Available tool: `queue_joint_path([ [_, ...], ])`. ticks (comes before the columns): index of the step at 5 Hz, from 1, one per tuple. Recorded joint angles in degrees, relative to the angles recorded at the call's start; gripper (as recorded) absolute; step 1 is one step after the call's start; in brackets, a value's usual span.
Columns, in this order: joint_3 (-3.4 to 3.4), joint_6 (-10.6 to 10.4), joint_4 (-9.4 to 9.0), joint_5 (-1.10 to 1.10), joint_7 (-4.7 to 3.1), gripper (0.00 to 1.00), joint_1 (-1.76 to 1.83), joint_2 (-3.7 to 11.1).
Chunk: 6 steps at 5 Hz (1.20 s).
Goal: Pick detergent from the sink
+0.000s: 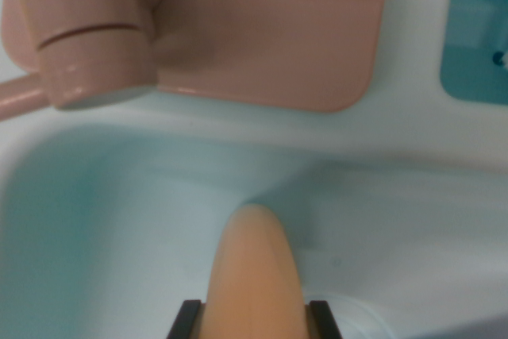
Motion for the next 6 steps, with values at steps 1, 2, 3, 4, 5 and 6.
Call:
queue_joint_path([
  [1, 0.00, 0.15, 0.11, -0.01, 0.00, 1.00, 0.00, -0.04],
  [2, 0.00, 0.15, 0.11, -0.01, 0.00, 1.00, 0.00, -0.04],
  [3, -0.01, 0.71, 0.51, -0.03, 0.03, 1.00, 0.00, -0.20],
  [4, -0.01, 0.71, 0.51, -0.03, 0.03, 1.00, 0.00, -0.20],
  [5, -0.01, 1.71, 1.24, -0.06, 0.08, 1.00, 0.00, -0.48],
  [6, -0.01, 1.71, 1.24, -0.06, 0.08, 1.00, 0.00, -0.48],
])
